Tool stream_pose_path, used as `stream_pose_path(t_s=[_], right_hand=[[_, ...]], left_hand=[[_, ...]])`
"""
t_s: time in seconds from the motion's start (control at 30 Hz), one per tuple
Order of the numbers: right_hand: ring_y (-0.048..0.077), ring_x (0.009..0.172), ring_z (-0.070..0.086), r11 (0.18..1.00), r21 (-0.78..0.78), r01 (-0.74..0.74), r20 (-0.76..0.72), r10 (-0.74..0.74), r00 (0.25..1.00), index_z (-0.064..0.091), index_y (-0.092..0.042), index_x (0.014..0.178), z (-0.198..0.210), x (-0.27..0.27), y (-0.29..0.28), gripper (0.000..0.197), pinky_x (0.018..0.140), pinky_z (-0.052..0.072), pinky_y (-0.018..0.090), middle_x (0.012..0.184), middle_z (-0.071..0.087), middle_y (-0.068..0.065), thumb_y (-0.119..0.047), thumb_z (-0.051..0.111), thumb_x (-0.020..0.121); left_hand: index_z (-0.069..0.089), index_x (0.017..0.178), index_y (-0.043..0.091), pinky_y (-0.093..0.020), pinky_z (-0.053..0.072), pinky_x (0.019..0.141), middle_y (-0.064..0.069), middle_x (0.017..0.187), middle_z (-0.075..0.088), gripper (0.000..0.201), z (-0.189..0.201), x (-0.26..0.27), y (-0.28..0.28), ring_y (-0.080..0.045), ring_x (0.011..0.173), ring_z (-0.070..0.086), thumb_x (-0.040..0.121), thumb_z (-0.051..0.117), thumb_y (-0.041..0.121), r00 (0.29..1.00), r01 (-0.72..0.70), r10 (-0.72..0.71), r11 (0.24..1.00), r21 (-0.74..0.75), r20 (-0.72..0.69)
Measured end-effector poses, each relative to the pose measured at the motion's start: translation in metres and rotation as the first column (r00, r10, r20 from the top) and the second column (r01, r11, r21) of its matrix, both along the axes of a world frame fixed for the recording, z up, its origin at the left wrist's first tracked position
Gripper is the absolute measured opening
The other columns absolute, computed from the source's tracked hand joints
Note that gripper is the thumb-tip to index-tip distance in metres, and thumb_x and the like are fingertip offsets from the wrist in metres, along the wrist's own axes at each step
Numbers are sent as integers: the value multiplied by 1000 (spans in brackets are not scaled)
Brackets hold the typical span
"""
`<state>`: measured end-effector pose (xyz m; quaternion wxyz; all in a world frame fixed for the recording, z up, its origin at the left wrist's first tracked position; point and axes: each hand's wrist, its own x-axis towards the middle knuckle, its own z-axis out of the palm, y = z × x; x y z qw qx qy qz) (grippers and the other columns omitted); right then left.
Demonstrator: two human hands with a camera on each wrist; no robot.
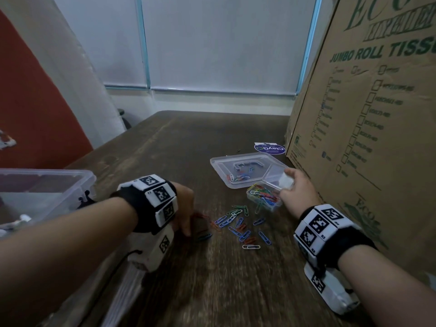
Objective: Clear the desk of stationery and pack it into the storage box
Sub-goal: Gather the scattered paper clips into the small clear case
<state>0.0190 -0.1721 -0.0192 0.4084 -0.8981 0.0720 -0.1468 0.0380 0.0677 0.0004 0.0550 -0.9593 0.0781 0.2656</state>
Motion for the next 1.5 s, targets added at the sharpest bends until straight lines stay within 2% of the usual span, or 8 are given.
stream_pose_path(t_s=[0.13, 0.3, 0.47, 0.7, 1.0, 1.2, 1.33, 1.5], right_hand=[[28, 128, 42, 998, -6, 65, 20, -65, 998, 37, -8, 139, 2, 1, -1, 58, 108, 32, 34, 140, 42, 14, 0, 53, 85], [27, 131, 38, 994, 9, 109, 67, -109, 992, 35, -7, 139, 1, 2, -3, 57, 110, 28, 33, 141, 40, 14, -1, 53, 85], [26, 133, 36, 995, 13, 97, 77, -98, 992, 35, -5, 139, 1, 4, -3, 57, 110, 26, 30, 143, 39, 14, -2, 55, 85], [26, 133, 37, 996, 20, 90, 73, -91, 993, 35, -7, 139, 2, 3, -2, 58, 111, 26, 30, 143, 39, 12, -4, 56, 85], [26, 132, 39, 998, 11, 68, 55, -69, 996, 36, -8, 139, 4, -2, 0, 57, 109, 29, 30, 142, 42, 12, -2, 54, 85], [30, 121, 50, 999, 11, 45, 11, -45, 999, 39, -11, 138, 7, -6, 2, 57, 106, 38, 41, 139, 45, 11, -1, 52, 83], [29, 115, 53, 999, 25, 36, 13, -37, 999, 39, -12, 137, 6, -5, 3, 56, 104, 41, 42, 132, 50, 13, -2, 52, 83], [14, 95, 44, 1000, 21, -13, 22, 12, 1000, 41, -12, 137, 5, -5, 2, 56, 90, 44, 32, 117, 55, 10, -3, 52, 83]], left_hand=[[70, 108, 7, -12, 47, 57, -5, 90, 70, 28, -15, -4, -34, 8, 39, 51, 81, 68, 10, 995, 64, -32, 933, -355, 96], [60, 122, 17, -27, 45, 91, -2, 122, 63, 40, -5, 2, -55, -19, 107, 59, 85, 66, 31, 932, 190, -60, 922, -338, 358], [35, 145, 20, -32, 26, 116, 2, 153, 33, 66, -24, -4, -66, -18, 140, 33, 89, 54, 49, 948, 313, -274, 899, -305, 164], [65, 108, 13, -27, 48, 84, 0, 102, 68, 55, -6, -7, -78, -16, 94, 62, 82, 56, 60, 940, 184, 43, 774, -606, 340], [60, 65, 6, -48, 56, 87, -16, 74, 68, 19, 6, -9, -100, -28, 67, 65, 76, 75, 6, 950, -203, 296, 340, -918, -100], [74, 98, 12, -19, 50, 81, 0, 91, 70, 17, 42, -7, -103, -10, 81, 62, 84, 69, 20, 875, 242, 194, 616, -750, 443], [67, 116, 9, -26, 45, 88, -9, 117, 67, 31, 33, -1, -101, -20, 97, 59, 95, 50, 24, 871, 170, 191, 748, -642, 453], [72, 102, 3, -36, 55, 88, -17, 98, 71, 21, 18, 3, -98, -19, 78, 58, 86, 64, 13, 906, 34, 311, 620, -784, 285]])
